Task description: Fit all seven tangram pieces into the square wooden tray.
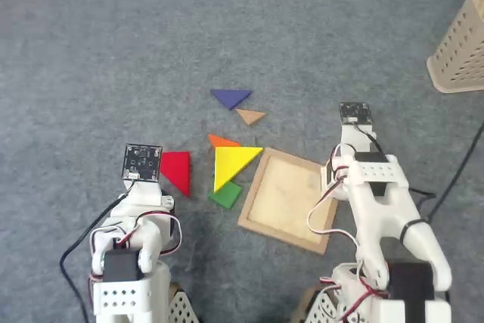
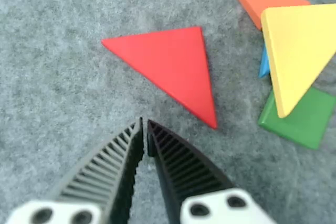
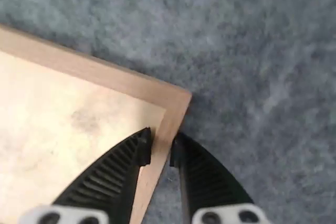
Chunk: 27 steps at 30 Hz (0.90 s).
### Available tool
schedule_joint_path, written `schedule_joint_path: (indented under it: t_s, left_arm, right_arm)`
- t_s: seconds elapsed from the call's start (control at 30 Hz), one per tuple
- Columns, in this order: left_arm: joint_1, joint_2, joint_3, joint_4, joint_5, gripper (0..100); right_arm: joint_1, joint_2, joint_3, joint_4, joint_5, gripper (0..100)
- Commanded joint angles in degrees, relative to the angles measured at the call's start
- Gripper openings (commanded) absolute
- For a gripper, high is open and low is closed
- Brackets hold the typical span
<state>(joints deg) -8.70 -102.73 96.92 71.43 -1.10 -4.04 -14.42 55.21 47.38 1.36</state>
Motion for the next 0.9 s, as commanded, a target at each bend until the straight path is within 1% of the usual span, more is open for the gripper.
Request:
schedule_joint_path:
  t_s: [0.0,0.27,0.53,0.67,0.87]
  left_arm:
    - [-0.2,-0.4,-0.3,0.2,0.4,1]
    - [-0.2,-0.4,-0.3,0.2,0.4,1]
    - [-0.2,-0.4,-0.3,0.2,0.4,1]
    - [-0.2,-0.4,-0.3,0.2,0.4,1]
    - [-0.2,-0.4,-0.3,0.2,0.4,1]
  right_arm:
    - [1.8,0.6,-7.6,-2.6,5.3,0.8]
    - [2.4,1.6,-19.7,-2.1,5.6,0.7]
    - [2.9,17.0,-26.0,-2.6,5.5,0.9]
    - [4.0,19.1,-27.3,-2.0,5.6,1.3]
    - [1.2,19.2,-27.3,2.2,6.5,15.8]
